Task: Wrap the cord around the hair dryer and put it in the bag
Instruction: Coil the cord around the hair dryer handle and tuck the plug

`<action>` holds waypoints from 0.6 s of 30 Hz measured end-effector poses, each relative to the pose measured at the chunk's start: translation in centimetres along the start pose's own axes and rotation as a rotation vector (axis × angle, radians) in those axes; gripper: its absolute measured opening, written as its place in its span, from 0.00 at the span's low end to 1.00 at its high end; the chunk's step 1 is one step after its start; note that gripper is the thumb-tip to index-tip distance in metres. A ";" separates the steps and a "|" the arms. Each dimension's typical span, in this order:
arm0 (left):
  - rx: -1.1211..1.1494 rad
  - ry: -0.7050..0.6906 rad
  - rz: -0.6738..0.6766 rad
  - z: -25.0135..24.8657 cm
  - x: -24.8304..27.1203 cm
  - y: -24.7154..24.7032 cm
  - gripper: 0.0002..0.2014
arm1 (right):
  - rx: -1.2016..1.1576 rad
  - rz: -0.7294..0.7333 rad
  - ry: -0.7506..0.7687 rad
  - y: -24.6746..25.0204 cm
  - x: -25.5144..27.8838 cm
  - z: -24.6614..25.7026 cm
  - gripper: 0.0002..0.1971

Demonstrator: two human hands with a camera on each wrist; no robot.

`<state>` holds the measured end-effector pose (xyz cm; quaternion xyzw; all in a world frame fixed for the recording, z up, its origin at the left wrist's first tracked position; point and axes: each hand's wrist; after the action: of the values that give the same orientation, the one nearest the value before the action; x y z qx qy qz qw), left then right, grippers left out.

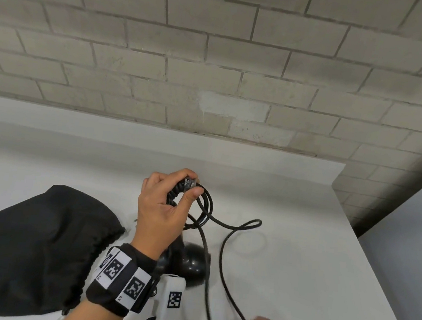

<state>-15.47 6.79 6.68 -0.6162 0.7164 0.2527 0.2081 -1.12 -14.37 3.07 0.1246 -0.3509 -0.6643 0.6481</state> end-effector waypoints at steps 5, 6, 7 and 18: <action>0.010 0.008 0.012 -0.1 0.1 -0.1 0.11 | -0.144 0.180 -0.139 -2.5 3.4 -7.2 0.18; 0.011 0.004 0.016 -0.1 0.2 -0.1 0.10 | -0.147 0.203 -0.170 -2.0 4.0 -5.6 0.22; 0.008 0.000 0.018 -0.1 0.3 0.0 0.10 | -0.176 0.123 -0.224 -0.8 4.0 -3.5 0.23; 0.001 -0.053 0.004 -0.3 0.7 0.2 0.19 | -0.846 -0.036 0.020 -0.4 -4.7 10.3 0.16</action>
<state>-15.78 6.07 6.55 -0.6075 0.7121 0.2691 0.2269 -7.24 -6.78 8.89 -0.1397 -0.0388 -0.7597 0.6339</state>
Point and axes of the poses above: each hand's wrist, its own x-axis away from the middle knuckle, its own y-axis out of the back of the hand, z = x × y, and after that the axes turned 9 degrees about x, right-handed
